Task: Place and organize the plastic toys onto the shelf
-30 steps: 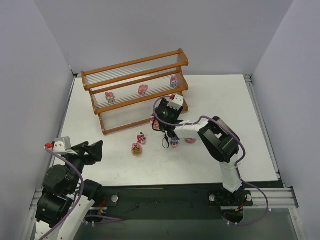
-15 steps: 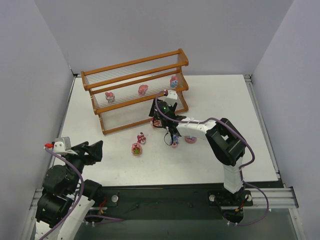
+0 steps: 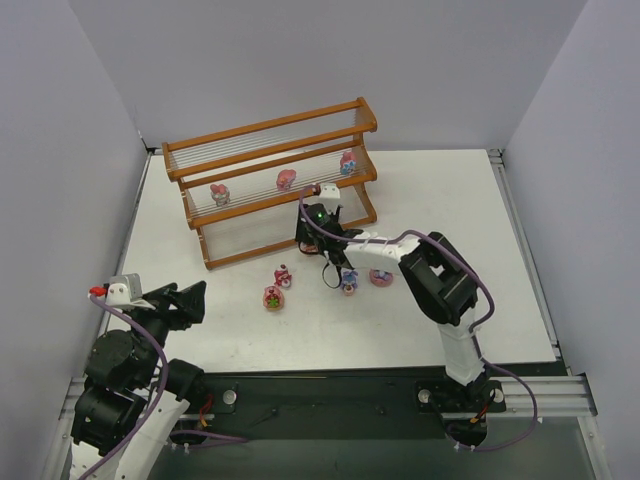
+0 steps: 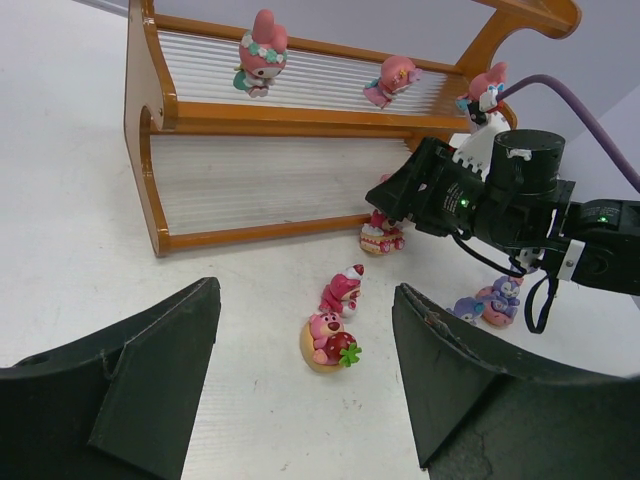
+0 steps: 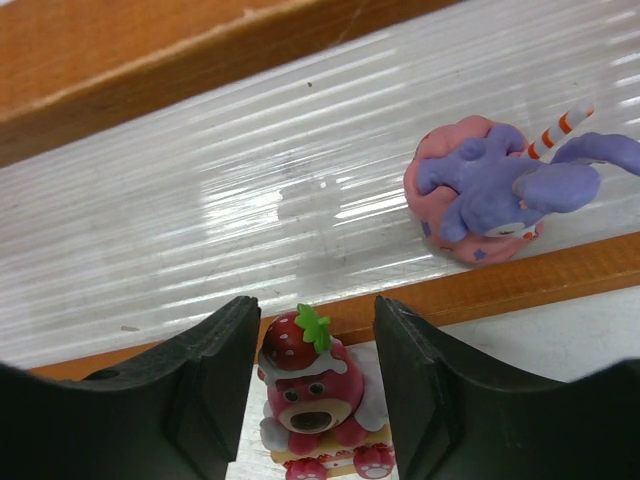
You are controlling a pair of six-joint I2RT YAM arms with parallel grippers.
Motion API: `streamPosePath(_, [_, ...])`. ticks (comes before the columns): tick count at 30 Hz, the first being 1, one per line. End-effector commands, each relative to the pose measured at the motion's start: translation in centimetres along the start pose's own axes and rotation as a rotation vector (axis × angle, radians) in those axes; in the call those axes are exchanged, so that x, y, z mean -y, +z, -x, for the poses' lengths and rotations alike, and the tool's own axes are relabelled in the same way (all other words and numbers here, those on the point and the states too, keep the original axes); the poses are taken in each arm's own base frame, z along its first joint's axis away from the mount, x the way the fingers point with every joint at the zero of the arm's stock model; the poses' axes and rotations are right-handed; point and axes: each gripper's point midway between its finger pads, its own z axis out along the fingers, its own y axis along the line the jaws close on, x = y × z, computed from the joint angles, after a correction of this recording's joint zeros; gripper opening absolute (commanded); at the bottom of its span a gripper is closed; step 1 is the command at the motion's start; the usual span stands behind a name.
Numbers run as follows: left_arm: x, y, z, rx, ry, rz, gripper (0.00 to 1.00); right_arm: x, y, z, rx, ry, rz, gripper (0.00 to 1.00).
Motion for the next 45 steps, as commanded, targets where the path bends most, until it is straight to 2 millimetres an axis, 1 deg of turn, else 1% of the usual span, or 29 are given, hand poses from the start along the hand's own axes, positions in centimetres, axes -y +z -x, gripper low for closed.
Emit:
streamPosePath(1, [0.4,0.0,1.2,0.047,-0.004,-0.017,0.79,-1.1,0.0,0.9,0.007,-0.022,0.004,0.45])
streamPosePath(2, [0.4,0.0,1.2,0.049,-0.003,-0.016,0.79,-0.9,-0.1,0.8,0.008,-0.021,-0.002,0.42])
streamPosePath(3, [0.4,0.0,1.3,0.05,-0.005,-0.017,0.79,-1.0,-0.3,1.1,0.013,-0.019,0.0,0.35])
streamPosePath(5, [0.5,0.0,1.2,0.047,-0.005,-0.019,0.79,-1.0,-0.7,0.8,0.019,-0.019,-0.003,0.28])
streamPosePath(6, [0.4,0.0,1.2,0.049,-0.005,-0.018,0.79,-1.0,-1.1,1.2,0.034,-0.016,-0.011,0.21])
streamPosePath(8, [0.4,0.0,1.2,0.048,-0.005,-0.017,0.79,-0.7,-1.5,0.8,0.045,-0.018,-0.017,0.17])
streamPosePath(9, [0.4,0.0,1.2,0.05,-0.005,-0.017,0.79,-0.6,-2.0,1.2,0.067,-0.018,-0.024,0.15])
streamPosePath(12, [0.4,0.1,1.2,0.047,-0.004,-0.015,0.79,-1.1,-3.5,1.0,0.118,-0.038,-0.004,0.12])
streamPosePath(13, [0.4,0.0,1.2,0.047,-0.004,-0.015,0.79,-1.7,-4.3,0.9,0.142,-0.057,-0.003,0.12])
streamPosePath(14, [0.4,0.1,1.1,0.043,-0.003,-0.013,0.79,-2.4,-4.8,1.4,0.19,-0.052,0.022,0.12])
streamPosePath(16, [0.4,0.1,1.1,0.043,-0.003,-0.013,0.79,-2.0,-6.1,1.0,0.236,-0.096,0.001,0.12])
streamPosePath(17, [0.4,0.0,1.2,0.047,-0.004,-0.015,0.79,-3.5,-7.3,1.7,0.291,-0.078,0.044,0.12])
streamPosePath(18, [0.4,0.1,1.1,0.045,-0.004,-0.013,0.79,-3.2,-7.7,1.0,0.301,-0.094,0.04,0.12])
streamPosePath(20, [0.4,0.1,1.2,0.045,-0.004,-0.013,0.79,-4.3,-9.0,1.5,0.35,-0.094,0.061,0.12])
streamPosePath(22, [0.4,0.0,1.1,0.044,-0.003,-0.012,0.79,-4.1,-9.7,1.1,0.361,-0.11,0.054,0.12])
streamPosePath(23, [0.4,0.1,1.1,0.043,-0.003,-0.011,0.79,-4.6,-10.5,1.3,0.382,-0.103,0.061,0.12])
streamPosePath(25, [0.4,0.0,1.1,0.044,-0.003,-0.012,0.79,-4.5,-11.4,1.1,0.398,-0.111,0.046,0.12])
streamPosePath(26, [0.3,0.0,1.1,0.045,-0.003,-0.011,0.79,-4.3,-12.0,1.5,0.413,-0.111,0.031,0.12])
streamPosePath(27, [0.4,0.1,1.2,0.046,-0.004,-0.011,0.79,-4.7,-12.7,1.2,0.417,-0.113,0.038,0.13])
streamPosePath(28, [0.4,0.1,1.1,0.044,-0.005,-0.012,0.79,-4.3,-13.0,0.9,0.415,-0.12,0.031,0.13])
streamPosePath(29, [0.3,0.1,1.1,0.043,-0.003,-0.011,0.79,-4.4,-13.5,1.1,0.421,-0.115,0.036,0.14])
streamPosePath(30, [0.4,0.1,1.1,0.044,-0.005,-0.012,0.79,-4.6,-14.0,0.7,0.421,-0.118,0.036,0.14])
streamPosePath(34, [0.3,0.0,1.2,0.046,-0.005,-0.011,0.79,-4.5,-15.1,-0.4,0.421,-0.103,0.047,0.15])
streamPosePath(38, [0.4,0.1,1.1,0.043,-0.005,-0.013,0.79,-4.1,-15.3,-1.3,0.402,-0.093,0.042,0.17])
streamPosePath(40, [0.4,0.1,1.1,0.043,-0.005,-0.013,0.79,-4.0,-15.3,-1.4,0.395,-0.098,0.036,0.23])
streamPosePath(42, [0.4,0.1,1.1,0.043,-0.005,-0.011,0.79,-3.8,-15.6,-1.0,0.395,-0.09,0.026,0.32])
streamPosePath(43, [0.4,0.1,1.1,0.043,-0.005,-0.011,0.79,-3.5,-15.6,-1.2,0.379,-0.091,0.013,0.36])
streamPosePath(44, [0.4,0.2,1.0,0.039,-0.004,-0.011,0.79,-3.0,-16.2,-0.5,0.389,-0.069,-0.008,0.43])
streamPosePath(45, [0.4,0.1,1.1,0.043,-0.005,-0.013,0.79,-2.6,-16.4,-0.4,0.384,-0.067,-0.02,0.47])
